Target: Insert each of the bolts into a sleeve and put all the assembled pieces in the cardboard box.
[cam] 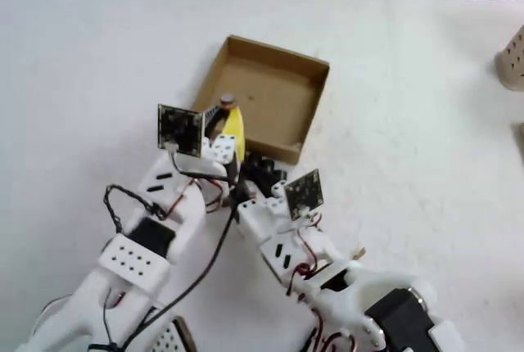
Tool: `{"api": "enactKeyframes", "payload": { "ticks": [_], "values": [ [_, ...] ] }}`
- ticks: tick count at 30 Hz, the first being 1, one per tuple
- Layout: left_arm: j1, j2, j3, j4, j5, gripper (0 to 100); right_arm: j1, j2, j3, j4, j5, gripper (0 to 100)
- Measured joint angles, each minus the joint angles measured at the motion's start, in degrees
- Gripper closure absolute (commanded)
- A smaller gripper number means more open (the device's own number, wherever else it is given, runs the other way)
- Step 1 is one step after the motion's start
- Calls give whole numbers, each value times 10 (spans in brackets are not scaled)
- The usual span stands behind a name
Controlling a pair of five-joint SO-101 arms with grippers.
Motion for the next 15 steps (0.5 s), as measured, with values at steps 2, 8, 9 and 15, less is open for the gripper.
{"api": "enactKeyframes", "payload": {
  "ticks": [2, 8, 9, 15],
  "values": [
    [0, 0, 0, 0, 17, 976, -6, 0, 0, 0, 0, 982],
    [0, 0, 0, 0, 35, 976, -26, 0, 0, 0, 0, 982],
    [0, 0, 0, 0, 36, 976, -25, 0, 0, 0, 0, 982],
    [11, -7, 0, 42, 41, 976, -26, 0, -2, 30, 0, 982]
  ]
}}
